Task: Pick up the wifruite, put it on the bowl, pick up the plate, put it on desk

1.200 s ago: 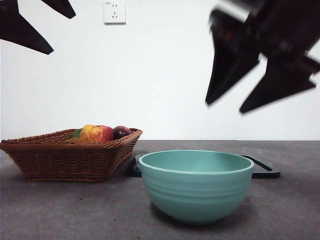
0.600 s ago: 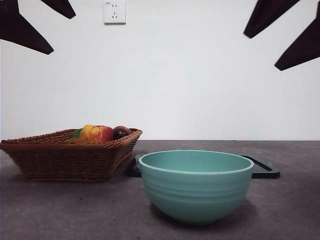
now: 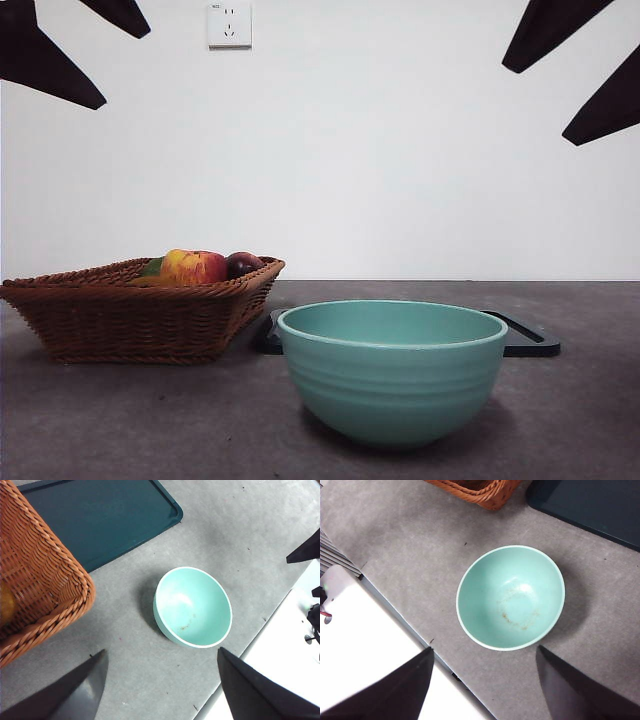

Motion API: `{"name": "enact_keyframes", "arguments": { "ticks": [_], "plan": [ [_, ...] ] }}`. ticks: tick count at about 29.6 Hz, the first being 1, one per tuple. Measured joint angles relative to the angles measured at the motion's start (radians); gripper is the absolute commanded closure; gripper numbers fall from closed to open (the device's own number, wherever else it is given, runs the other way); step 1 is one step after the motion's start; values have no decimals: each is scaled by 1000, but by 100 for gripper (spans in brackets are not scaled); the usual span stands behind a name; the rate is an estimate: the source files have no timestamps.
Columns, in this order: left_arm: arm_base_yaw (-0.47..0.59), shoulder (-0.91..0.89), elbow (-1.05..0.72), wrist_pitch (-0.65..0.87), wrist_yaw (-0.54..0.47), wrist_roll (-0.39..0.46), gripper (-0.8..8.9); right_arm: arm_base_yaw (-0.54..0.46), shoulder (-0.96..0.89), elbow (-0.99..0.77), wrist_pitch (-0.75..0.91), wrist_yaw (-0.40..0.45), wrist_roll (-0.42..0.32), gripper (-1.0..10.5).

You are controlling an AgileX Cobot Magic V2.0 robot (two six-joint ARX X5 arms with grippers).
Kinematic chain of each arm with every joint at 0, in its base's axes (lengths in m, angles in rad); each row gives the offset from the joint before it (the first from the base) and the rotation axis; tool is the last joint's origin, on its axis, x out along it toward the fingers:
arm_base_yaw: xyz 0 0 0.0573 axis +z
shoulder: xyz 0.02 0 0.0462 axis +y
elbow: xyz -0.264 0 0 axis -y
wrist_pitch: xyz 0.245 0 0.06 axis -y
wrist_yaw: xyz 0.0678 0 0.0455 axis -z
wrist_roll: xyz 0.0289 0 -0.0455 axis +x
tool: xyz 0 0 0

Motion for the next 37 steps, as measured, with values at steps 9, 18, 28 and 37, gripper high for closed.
{"name": "enact_keyframes", "arguments": {
  "ticks": [9,18,28,37],
  "plan": [
    [0,0,0,0,0,1,813,0,0,0,0,0,0,941],
    [0,0,0,0,0,1,806,0,0,0,11,3,0,941],
    [0,0,0,1,0,0,806,0,0,0,27,3,0,941],
    [0,0,0,2,0,0,806,0,0,0,27,3,0,941]
  ]
}}
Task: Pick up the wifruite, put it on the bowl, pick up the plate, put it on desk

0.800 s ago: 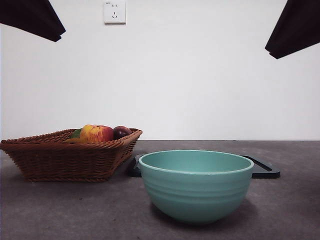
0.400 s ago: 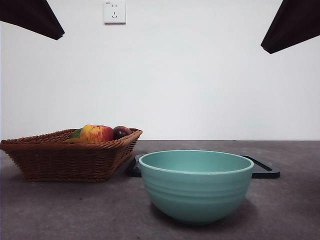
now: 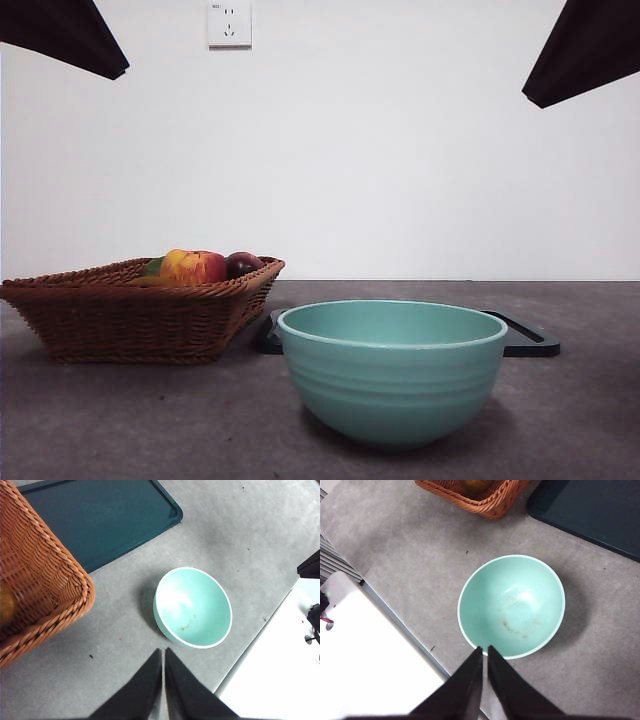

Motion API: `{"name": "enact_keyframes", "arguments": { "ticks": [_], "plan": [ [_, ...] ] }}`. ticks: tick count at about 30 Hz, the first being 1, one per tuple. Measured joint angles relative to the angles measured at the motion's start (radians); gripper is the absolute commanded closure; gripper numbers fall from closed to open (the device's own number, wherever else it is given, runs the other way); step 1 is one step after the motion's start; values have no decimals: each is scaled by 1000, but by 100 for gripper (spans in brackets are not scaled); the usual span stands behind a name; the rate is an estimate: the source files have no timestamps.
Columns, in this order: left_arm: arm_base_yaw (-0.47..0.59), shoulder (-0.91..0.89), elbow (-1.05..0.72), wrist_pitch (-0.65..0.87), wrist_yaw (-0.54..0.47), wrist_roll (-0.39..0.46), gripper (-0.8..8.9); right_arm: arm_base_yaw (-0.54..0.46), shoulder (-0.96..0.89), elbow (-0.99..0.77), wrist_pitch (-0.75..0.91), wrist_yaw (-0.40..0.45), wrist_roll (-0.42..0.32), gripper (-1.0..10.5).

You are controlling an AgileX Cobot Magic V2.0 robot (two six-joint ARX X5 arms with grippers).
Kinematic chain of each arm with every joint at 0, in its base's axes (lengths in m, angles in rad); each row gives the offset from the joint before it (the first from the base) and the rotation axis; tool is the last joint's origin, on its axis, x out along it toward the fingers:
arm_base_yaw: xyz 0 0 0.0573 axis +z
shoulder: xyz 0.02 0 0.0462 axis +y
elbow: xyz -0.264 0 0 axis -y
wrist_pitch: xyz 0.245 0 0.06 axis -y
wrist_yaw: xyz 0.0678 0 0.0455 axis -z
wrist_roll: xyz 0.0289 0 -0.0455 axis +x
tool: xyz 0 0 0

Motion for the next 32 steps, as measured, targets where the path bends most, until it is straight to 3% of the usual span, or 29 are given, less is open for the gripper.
{"name": "enact_keyframes", "arguments": {
  "ticks": [4,8,11,19,25,32],
  "plan": [
    [2,-5,0,24,-15,8,806,0,0,0,0,0,0,941],
    [43,-61,0,128,-143,20,806,0,0,0,0,0,0,941],
    [109,-129,-2,276,-236,42,806,0,0,0,0,0,0,941],
    [336,-358,-135,614,-277,125,806,0,0,0,0,0,0,941],
    [454,-517,-315,702,-402,147,806,0,0,0,0,0,0,941],
    [515,-657,-542,710,-484,150,806,0,0,0,0,0,0,941]
  ]
}}
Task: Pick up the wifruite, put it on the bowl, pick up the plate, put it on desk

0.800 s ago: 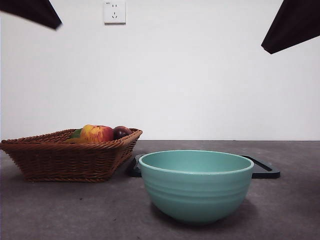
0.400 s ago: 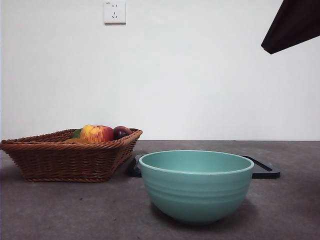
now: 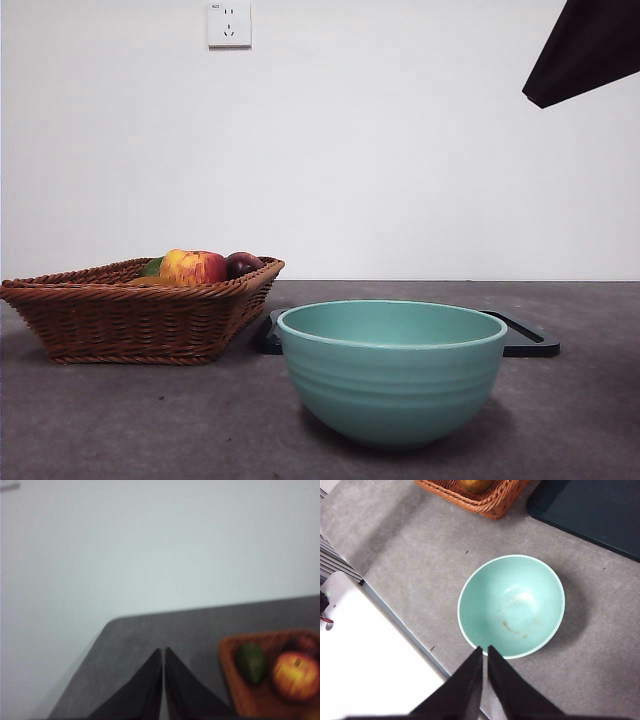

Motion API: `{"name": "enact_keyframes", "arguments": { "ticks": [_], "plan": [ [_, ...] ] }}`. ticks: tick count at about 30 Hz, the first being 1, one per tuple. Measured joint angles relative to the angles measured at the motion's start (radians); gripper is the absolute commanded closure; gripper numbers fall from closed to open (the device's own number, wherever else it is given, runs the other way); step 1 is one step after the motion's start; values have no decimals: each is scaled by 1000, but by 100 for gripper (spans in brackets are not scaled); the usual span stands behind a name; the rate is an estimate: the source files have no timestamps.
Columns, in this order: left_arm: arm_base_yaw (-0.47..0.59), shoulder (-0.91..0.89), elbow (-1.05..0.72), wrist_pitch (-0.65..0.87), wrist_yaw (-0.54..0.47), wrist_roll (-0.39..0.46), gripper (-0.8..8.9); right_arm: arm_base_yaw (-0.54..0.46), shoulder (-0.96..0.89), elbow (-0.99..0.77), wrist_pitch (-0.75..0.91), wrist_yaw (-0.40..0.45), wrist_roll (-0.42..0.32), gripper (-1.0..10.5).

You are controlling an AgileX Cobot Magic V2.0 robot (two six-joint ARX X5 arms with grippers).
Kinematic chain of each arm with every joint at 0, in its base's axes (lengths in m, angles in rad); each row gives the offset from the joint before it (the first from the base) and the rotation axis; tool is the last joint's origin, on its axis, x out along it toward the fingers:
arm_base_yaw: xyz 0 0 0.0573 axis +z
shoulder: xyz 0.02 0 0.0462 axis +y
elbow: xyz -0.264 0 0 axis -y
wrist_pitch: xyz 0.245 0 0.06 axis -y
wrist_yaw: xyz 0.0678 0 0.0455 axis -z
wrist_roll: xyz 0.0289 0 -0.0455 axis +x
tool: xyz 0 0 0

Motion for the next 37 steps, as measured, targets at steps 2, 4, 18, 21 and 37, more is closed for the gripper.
{"name": "enact_keyframes", "arguments": {
  "ticks": [2,4,18,21,37],
  "plan": [
    [11,-42,-63,0,-9,0,806,0,0,0,0,0,0,941],
    [17,-79,-116,0,-10,0,806,0,0,0,0,0,0,941],
    [48,-238,-322,-8,-11,0,806,0,0,0,0,0,0,941],
    [52,-264,-344,-40,-11,0,806,0,0,0,0,0,0,941],
    [52,-298,-352,-142,-11,-9,806,0,0,0,0,0,0,941]
  ]
}}
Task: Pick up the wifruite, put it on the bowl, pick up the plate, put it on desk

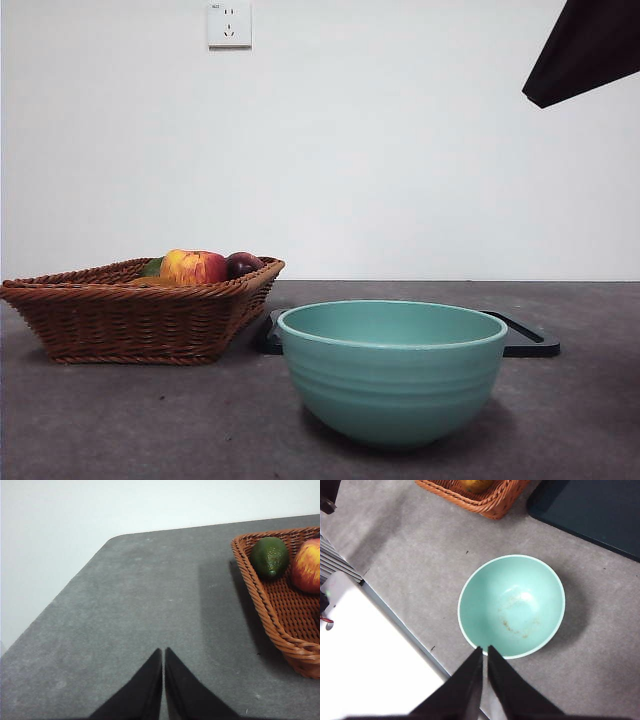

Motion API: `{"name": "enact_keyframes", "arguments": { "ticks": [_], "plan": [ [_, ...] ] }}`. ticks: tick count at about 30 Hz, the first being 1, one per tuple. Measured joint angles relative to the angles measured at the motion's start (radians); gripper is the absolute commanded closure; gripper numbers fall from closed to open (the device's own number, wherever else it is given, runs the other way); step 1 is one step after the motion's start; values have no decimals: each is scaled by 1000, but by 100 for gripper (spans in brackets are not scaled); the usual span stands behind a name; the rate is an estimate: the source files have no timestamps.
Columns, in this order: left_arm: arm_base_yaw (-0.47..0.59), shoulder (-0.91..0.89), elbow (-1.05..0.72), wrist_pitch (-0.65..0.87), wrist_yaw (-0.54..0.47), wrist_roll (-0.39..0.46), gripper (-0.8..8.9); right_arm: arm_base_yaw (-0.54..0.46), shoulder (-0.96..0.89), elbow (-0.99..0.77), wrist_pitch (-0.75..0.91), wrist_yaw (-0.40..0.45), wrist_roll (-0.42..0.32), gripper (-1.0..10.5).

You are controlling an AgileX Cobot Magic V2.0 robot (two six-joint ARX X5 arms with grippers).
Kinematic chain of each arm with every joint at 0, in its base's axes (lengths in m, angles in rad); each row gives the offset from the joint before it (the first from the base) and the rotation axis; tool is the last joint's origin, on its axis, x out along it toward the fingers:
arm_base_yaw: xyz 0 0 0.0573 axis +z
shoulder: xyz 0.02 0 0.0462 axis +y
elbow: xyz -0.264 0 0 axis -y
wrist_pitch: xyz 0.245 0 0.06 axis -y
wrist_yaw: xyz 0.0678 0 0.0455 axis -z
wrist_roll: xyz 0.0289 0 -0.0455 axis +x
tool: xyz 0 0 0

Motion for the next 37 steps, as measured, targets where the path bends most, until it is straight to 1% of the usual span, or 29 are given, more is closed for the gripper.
{"name": "enact_keyframes", "arguments": {
  "ticks": [32,34,37],
  "plan": [
    [0,0,0,0,0,-3,806,0,0,0,0,0,0,941],
    [0,0,0,0,0,-3,806,-2,0,0,0,2,-5,941],
    [0,0,0,0,0,-3,806,-39,-5,0,3,36,-35,941]
  ]
}}
